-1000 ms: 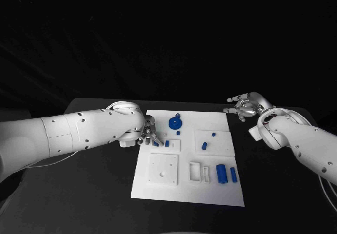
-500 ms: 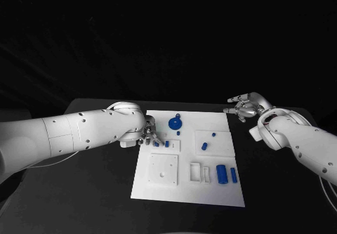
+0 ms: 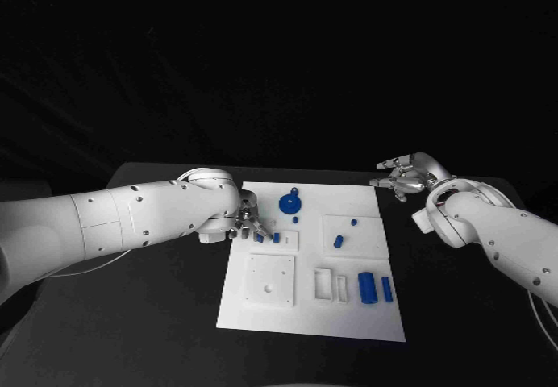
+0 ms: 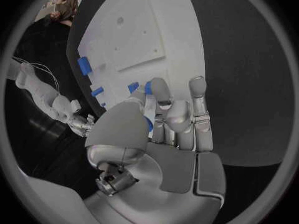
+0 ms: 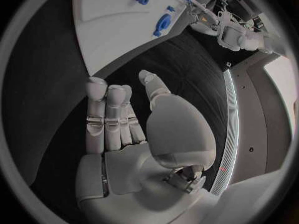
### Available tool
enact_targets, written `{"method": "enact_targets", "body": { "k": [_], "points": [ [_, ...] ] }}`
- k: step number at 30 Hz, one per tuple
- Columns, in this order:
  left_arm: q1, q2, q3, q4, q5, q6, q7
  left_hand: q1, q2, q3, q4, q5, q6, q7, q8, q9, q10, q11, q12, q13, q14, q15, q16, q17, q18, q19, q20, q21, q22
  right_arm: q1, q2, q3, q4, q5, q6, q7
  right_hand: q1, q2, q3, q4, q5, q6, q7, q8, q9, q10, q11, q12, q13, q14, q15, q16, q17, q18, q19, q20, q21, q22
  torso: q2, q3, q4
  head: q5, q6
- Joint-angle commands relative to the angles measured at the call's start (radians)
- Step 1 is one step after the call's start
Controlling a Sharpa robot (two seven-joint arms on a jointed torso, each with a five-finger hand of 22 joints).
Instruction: Assemble the parts on the task board
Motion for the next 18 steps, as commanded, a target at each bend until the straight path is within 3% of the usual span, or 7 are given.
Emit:
{"method": "enact_targets", "body": {
  "k": [1,9,18],
  "points": [
    [-0.003,0.003,-0.002,0.0,0.004,0.005,-0.001,-0.003,-0.015,0.004,0.01,-0.002,0.007,-0.002,0.001,0.002,0.046,-0.004,0.001,0.002,0.007,-0.002,-0.006,0.001,-0.018,-0.001,-0.009,-0.004,0.017,-0.001,0.001,0.0,0.0,-0.002,0.012,0.008,-0.009,0.003,-0.004,0.004,0.003,-0.003,0.001,-0.005,-0.001,0.0,-0.003,0.003,-0.001,-0.005,-0.003,-0.004,-0.002,0.013,0.006,-0.001,-0.003,0.055,0.0,-0.0008,-0.0003,-0.001,0.0],
    [-0.003,0.002,-0.002,-0.001,-0.004,0.012,-0.001,-0.003,-0.039,0.022,0.034,-0.002,0.008,-0.002,0.0,0.005,0.046,-0.005,0.0,0.002,0.008,-0.002,-0.007,0.003,-0.023,0.0,-0.015,-0.005,0.017,-0.001,0.0,0.0,0.0,-0.002,0.012,0.008,-0.009,0.003,-0.004,0.004,0.003,-0.003,0.001,-0.005,-0.001,0.0,-0.003,0.003,-0.001,-0.005,-0.003,-0.004,-0.002,0.013,0.006,-0.001,-0.003,0.055,-0.001,-0.0008,0.0006,-0.002,-0.002],
    [-0.003,0.001,-0.002,-0.003,-0.008,0.021,-0.002,-0.003,-0.043,0.022,0.036,-0.002,0.008,-0.002,0.001,0.006,0.046,-0.005,0.0,0.001,0.008,-0.002,-0.007,0.005,-0.025,0.0,-0.016,-0.006,0.017,-0.002,-0.002,0.0,0.001,-0.002,0.012,0.008,-0.009,0.003,-0.004,0.004,0.003,-0.003,0.001,-0.005,-0.001,0.0,-0.003,0.003,-0.001,-0.005,-0.003,-0.004,-0.002,0.013,0.006,-0.001,-0.003,0.055,0.0,-0.001,0.0003,-0.003,-0.003]
  ]
}}
